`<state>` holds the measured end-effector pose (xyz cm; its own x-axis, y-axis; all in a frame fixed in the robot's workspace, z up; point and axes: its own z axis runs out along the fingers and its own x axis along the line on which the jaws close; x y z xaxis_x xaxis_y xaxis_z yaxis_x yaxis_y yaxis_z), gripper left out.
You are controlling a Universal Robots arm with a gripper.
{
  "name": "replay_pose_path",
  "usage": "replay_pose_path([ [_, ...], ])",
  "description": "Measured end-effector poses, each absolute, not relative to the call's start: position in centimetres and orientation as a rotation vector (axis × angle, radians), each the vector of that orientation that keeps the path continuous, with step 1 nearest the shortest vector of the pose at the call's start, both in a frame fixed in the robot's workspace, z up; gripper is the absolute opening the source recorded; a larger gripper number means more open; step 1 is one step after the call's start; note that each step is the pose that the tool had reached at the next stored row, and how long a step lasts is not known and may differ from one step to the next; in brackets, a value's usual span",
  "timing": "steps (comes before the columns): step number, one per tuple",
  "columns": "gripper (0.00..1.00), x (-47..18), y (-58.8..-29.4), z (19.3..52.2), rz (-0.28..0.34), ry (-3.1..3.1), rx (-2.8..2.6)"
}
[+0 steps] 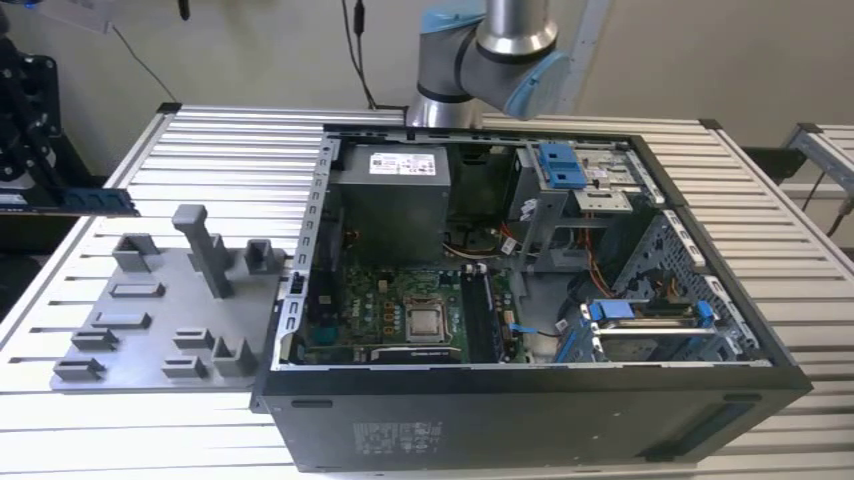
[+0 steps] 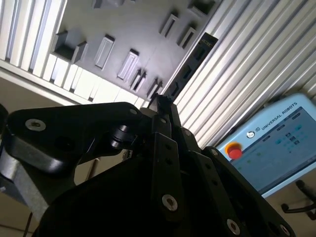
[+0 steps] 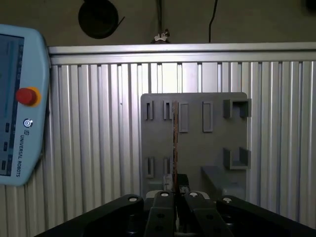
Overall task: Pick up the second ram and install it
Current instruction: 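Pick up the second ram and move it above second insertion slot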
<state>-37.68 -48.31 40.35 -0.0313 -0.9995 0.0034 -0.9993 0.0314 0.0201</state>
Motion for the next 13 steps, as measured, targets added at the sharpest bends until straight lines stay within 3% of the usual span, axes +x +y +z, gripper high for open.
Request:
replay_pose_path([
  [13,0.14,-35.9,-48.3,40.3,-0.019,-2.244,2.175],
])
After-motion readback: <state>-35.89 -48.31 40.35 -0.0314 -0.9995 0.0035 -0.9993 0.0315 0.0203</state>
